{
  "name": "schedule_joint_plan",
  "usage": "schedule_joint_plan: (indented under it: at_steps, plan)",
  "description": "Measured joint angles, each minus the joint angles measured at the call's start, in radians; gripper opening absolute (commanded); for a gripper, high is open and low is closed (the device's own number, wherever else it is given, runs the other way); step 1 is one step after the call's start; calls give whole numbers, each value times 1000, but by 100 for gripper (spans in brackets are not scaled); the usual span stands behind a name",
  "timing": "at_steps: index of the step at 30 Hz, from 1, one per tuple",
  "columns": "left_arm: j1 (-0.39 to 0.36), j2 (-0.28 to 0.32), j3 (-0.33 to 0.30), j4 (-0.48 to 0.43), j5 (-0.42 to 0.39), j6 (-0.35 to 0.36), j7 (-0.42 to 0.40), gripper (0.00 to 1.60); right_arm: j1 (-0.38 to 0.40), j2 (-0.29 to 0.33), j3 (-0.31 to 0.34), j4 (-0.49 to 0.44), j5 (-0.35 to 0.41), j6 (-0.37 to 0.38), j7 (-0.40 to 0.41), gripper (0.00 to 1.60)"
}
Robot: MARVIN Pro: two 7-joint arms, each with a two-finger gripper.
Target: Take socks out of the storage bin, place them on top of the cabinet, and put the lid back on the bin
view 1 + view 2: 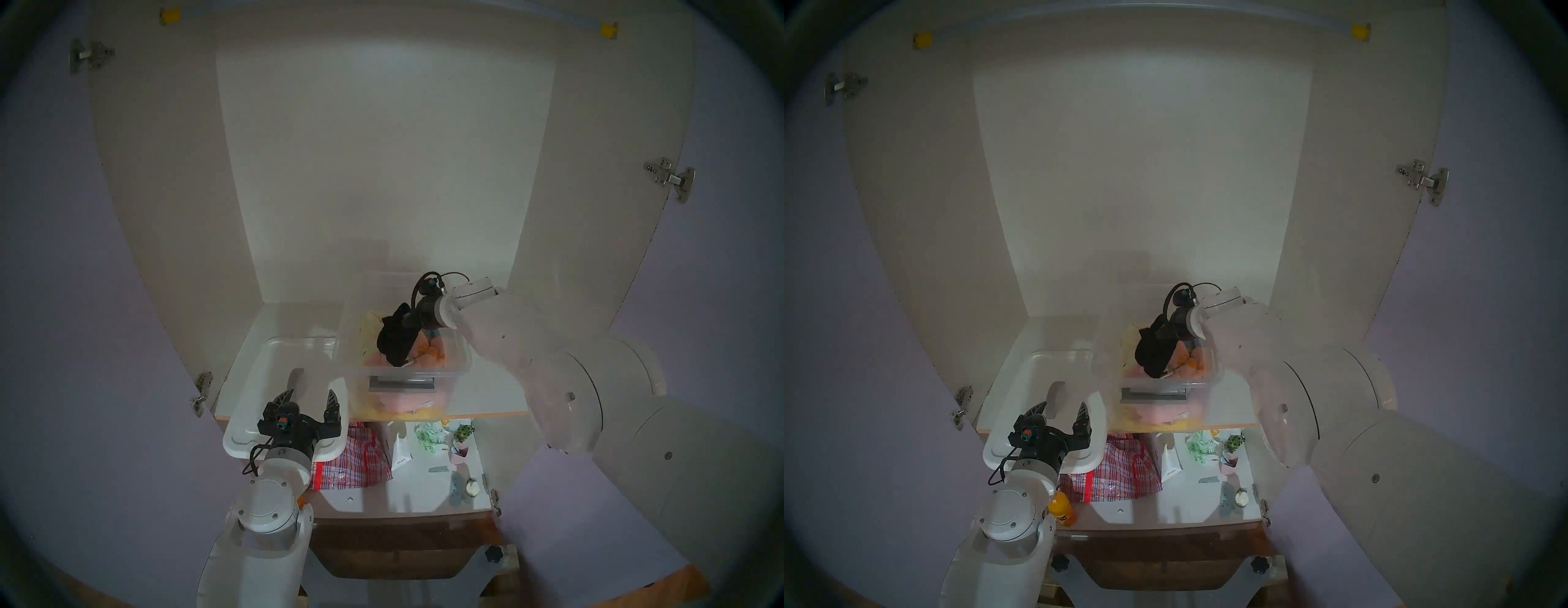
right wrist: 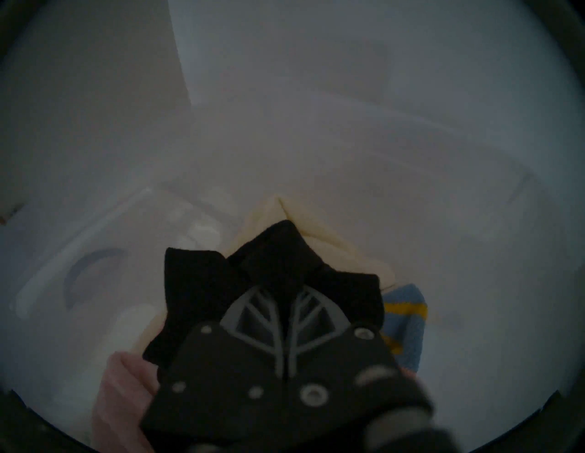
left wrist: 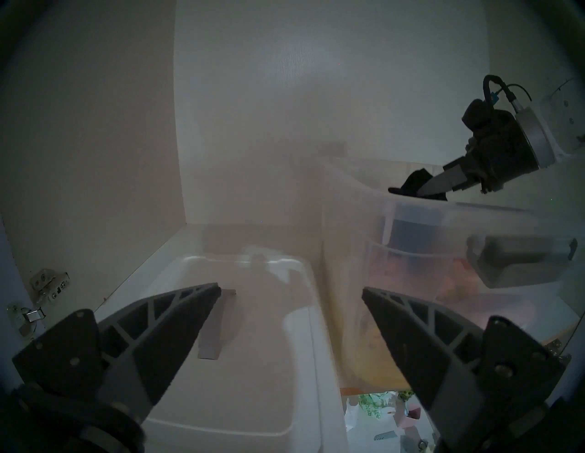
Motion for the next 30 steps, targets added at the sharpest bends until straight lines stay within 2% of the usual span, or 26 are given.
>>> schedule_joint_plan:
  at_steps: [6, 13, 16, 20, 21, 26, 27, 29, 30]
  plan:
    - [0, 0, 0, 0, 0, 0, 0, 160, 20, 19, 37, -44, 8, -50, 16, 0]
    - [0, 0, 0, 0, 0, 0, 0, 160, 32, 66, 75, -115, 24, -94, 39, 0]
    - [0, 0, 0, 1, 0, 0, 1, 160, 32, 102, 91, -173, 29, -115, 49, 0]
    - [0, 0, 0, 1, 0, 0, 1, 160, 32, 102, 91, -173, 29, -115, 49, 0]
    - [0, 1, 1, 1, 0, 0, 1, 160, 25, 157, 116, -228, 42, -134, 58, 0]
    - [0, 1, 1, 1, 0, 0, 1, 160, 25, 157, 116, -228, 42, -134, 58, 0]
    - [0, 1, 1, 1, 0, 0, 1, 160, -7, 175, 122, -288, 42, -132, 59, 0]
    - [0, 1, 1, 1, 0, 0, 1, 160, -7, 175, 122, -288, 42, -132, 59, 0]
    - [0, 1, 1, 1, 0, 0, 1, 160, -42, 237, 127, -330, 37, -131, 51, 0]
